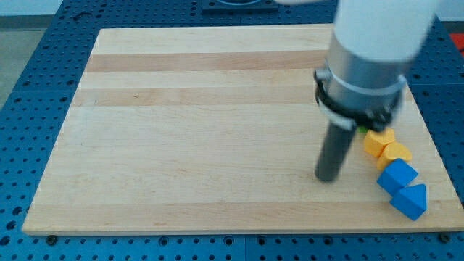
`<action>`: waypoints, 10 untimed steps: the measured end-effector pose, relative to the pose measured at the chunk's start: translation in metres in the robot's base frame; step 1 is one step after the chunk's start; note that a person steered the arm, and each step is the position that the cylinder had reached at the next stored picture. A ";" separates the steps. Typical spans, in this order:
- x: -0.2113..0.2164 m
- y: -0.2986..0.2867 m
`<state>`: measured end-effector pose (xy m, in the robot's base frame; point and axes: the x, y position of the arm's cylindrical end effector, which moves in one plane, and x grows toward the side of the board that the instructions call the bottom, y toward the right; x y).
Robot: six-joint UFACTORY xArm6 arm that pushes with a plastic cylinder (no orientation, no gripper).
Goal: Push blue triangle closer to yellow heart
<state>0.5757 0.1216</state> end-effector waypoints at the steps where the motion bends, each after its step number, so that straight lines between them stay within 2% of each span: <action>1: 0.025 0.000; 4: 0.043 0.001; 5: 0.043 0.034; 10: 0.043 0.089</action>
<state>0.6186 0.2107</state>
